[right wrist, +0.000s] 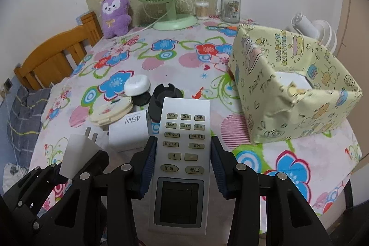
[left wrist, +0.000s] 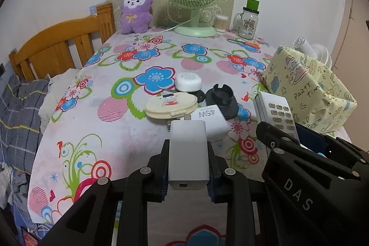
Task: Organize rigid objects
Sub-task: 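Grasp the white remote with the right gripper and lift it, then carry the adapter and remote over the yellow gift-paper box with both grippers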
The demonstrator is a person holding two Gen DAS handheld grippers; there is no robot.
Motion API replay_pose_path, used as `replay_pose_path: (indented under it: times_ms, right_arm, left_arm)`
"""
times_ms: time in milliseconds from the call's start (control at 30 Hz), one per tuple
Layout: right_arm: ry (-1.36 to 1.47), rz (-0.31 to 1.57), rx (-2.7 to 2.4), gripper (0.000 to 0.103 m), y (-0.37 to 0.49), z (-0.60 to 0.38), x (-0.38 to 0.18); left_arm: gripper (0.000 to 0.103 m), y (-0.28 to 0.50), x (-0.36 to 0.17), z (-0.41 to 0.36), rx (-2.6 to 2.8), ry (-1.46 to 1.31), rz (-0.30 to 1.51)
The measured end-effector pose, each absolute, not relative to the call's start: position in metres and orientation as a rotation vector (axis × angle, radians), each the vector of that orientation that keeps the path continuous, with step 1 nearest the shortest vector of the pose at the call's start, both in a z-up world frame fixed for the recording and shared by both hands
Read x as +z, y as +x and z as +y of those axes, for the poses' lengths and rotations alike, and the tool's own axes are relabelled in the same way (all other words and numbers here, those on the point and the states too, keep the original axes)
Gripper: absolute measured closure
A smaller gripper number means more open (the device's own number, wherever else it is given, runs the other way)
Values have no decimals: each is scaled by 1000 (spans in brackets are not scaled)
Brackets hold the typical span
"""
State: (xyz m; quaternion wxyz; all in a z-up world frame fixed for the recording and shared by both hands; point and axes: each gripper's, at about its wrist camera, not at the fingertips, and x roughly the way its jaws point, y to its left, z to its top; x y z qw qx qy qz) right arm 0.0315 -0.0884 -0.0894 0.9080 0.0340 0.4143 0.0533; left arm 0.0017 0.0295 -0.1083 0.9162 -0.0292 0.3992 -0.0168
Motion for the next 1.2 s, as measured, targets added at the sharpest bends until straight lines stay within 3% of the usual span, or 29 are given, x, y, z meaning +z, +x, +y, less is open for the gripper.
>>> replay_pose_path:
  times_ms: [1200]
  right_arm:
    - [56,716,144,55,30,-164,6]
  left_arm:
    - [78,0,-14,-45,-6,-45,700]
